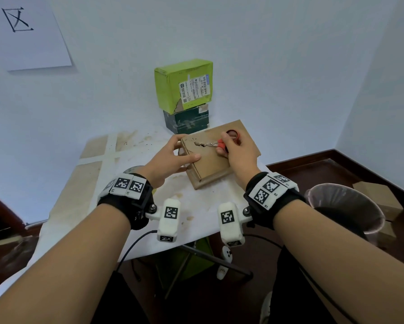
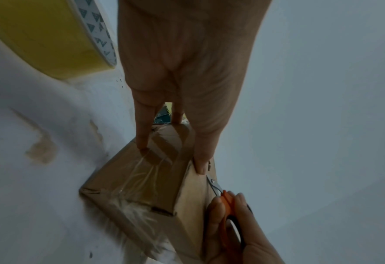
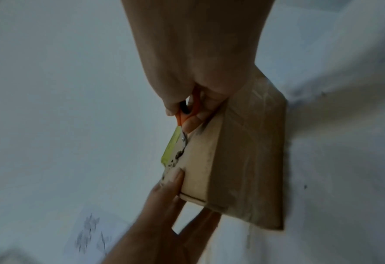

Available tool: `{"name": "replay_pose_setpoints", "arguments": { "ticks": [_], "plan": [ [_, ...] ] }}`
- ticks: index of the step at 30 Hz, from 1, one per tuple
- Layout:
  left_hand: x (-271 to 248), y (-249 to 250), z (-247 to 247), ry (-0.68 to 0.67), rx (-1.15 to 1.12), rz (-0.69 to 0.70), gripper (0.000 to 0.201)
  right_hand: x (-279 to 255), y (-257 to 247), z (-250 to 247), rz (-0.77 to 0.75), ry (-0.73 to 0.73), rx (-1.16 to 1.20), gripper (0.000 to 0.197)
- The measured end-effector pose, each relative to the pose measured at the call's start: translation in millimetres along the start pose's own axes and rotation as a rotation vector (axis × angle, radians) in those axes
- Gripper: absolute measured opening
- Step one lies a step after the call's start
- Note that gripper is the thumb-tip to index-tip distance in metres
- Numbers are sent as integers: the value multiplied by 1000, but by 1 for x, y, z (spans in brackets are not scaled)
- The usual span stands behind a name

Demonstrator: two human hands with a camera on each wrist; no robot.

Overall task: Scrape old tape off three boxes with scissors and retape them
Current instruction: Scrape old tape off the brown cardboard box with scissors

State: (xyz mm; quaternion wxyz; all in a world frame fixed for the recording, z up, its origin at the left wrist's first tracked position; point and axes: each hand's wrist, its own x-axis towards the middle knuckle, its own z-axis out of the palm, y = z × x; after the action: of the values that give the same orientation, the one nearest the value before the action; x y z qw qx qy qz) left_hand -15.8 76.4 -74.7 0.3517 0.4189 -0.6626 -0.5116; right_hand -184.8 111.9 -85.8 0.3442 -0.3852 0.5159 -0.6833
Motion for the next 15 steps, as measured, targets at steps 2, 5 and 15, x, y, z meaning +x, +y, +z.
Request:
{"name": "replay_pose_setpoints", "arguments": {
  "ticks": [2,5,15],
  "plan": [
    [0,-1,0,-4,1,3,52,2,3,0,58,13,90,13],
    [1,-2,0,-3,1,1,51,3,3,-2,86,-4,154,13],
    [2,-3,-1,-7,-15,-5,52,2,5,-5,106,-14,245,12]
  ]
}}
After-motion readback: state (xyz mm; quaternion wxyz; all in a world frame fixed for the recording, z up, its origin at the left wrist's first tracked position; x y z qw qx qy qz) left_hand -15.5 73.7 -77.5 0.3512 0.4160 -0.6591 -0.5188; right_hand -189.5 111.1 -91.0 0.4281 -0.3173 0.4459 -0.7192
